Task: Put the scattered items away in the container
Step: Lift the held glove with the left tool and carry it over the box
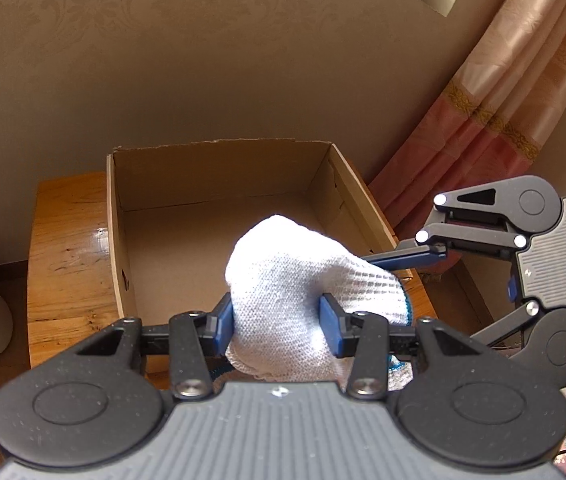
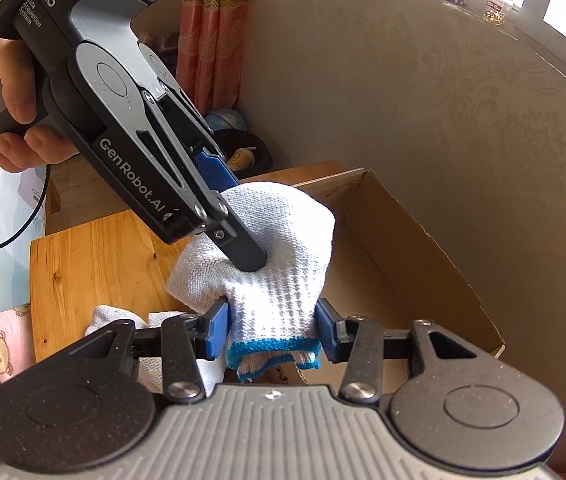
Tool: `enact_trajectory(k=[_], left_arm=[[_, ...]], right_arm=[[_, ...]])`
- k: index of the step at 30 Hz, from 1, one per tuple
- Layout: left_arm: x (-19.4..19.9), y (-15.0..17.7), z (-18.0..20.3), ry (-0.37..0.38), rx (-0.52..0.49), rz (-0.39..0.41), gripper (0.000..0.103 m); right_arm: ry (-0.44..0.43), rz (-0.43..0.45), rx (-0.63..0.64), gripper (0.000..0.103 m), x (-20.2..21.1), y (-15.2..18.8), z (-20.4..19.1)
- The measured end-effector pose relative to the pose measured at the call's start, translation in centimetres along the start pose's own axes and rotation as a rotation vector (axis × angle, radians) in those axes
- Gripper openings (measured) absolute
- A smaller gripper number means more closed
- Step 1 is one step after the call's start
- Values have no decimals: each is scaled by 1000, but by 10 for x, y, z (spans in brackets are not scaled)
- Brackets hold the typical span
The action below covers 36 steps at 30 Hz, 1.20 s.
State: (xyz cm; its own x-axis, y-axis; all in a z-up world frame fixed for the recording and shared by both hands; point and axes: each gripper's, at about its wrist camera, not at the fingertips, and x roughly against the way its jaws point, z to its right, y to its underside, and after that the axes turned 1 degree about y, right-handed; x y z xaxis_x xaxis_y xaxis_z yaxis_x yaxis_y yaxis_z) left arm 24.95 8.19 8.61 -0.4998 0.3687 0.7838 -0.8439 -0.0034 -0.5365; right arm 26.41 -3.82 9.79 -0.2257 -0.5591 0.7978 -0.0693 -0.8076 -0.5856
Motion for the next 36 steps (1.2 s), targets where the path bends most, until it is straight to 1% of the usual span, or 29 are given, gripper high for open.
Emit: enact_trajectory(k=[7, 20, 24, 29, 36], left_arm=[[-17, -16, -12, -7, 16, -12, 43], [-47, -52, -33, -19, 25, -17, 43], [-56, -59, -40, -20, 33, -24, 43], [-69, -64, -49, -27, 41, -33, 43], [-95, -70, -63, -48, 65, -64, 43]], right_arm=[[-16, -20, 3, 51, -17, -5, 23], [-32, -29, -13, 51, -43, -13, 67], [-41, -35, -15, 51, -52, -14, 79], [-52, -43, -17, 51, -63, -12, 84], [-61, -69, -28, 51, -92, -16, 98]])
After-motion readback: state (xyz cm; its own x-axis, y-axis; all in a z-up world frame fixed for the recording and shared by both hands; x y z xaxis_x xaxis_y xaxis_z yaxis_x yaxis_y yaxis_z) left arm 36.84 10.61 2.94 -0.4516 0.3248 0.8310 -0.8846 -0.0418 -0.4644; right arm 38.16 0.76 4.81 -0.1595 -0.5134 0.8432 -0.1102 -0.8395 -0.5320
